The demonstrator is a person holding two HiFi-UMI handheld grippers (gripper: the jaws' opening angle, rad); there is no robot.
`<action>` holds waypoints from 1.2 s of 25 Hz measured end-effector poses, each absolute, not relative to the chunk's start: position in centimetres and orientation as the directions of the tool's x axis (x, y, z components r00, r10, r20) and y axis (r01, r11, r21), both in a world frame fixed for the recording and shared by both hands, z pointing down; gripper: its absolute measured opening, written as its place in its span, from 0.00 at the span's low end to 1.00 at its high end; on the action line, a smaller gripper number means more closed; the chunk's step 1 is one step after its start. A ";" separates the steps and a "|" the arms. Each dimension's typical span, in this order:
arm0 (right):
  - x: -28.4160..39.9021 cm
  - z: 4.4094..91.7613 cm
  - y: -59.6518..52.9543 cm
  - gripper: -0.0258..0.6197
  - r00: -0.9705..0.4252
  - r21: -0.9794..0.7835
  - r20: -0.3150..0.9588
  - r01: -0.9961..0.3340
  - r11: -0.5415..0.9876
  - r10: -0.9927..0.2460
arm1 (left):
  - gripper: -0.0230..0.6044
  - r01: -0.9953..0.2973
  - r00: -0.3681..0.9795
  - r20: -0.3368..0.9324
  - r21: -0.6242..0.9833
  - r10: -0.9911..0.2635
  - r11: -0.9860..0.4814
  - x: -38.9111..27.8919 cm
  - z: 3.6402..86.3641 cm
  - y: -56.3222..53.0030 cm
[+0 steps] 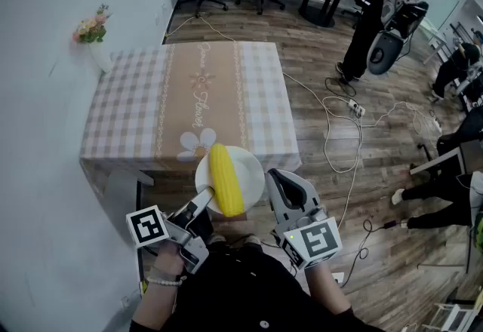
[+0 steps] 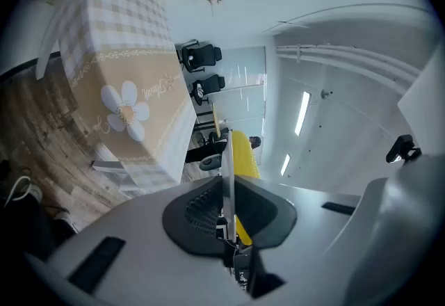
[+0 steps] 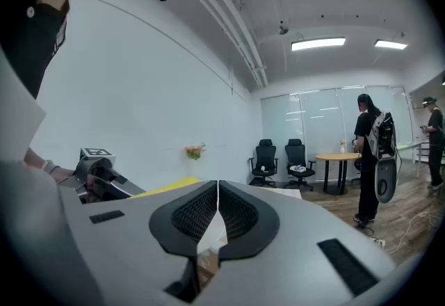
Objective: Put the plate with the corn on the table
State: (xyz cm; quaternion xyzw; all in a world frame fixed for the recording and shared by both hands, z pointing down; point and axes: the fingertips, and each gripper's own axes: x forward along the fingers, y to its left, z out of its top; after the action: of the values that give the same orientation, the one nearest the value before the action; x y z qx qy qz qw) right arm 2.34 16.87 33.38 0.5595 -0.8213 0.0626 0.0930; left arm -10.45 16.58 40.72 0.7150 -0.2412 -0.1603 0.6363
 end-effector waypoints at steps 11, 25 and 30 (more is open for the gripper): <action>2.0 33.6 16.4 0.11 -0.384 0.012 0.167 -0.920 0.391 -0.908 | 0.10 -0.136 0.834 0.068 0.987 -0.547 -0.084 -10.5 40.8 16.1; 2.3 38.0 15.4 0.26 -0.418 -0.394 0.266 -0.870 0.298 -0.869 | 0.10 -0.121 0.847 0.052 0.988 -0.529 -0.096 -10.9 40.8 15.2; 1.8 39.3 15.4 0.30 -0.444 -0.531 0.264 -0.808 0.255 -0.856 | 0.10 -0.116 0.856 0.045 0.987 -0.515 -0.107 -11.2 40.7 14.9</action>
State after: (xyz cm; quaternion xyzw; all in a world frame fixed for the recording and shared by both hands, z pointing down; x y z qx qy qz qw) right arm 1.81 15.43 39.28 0.5257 -0.7913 0.3099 -0.0389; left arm -11.22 14.94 40.66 0.7272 -0.2168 -0.1577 0.6319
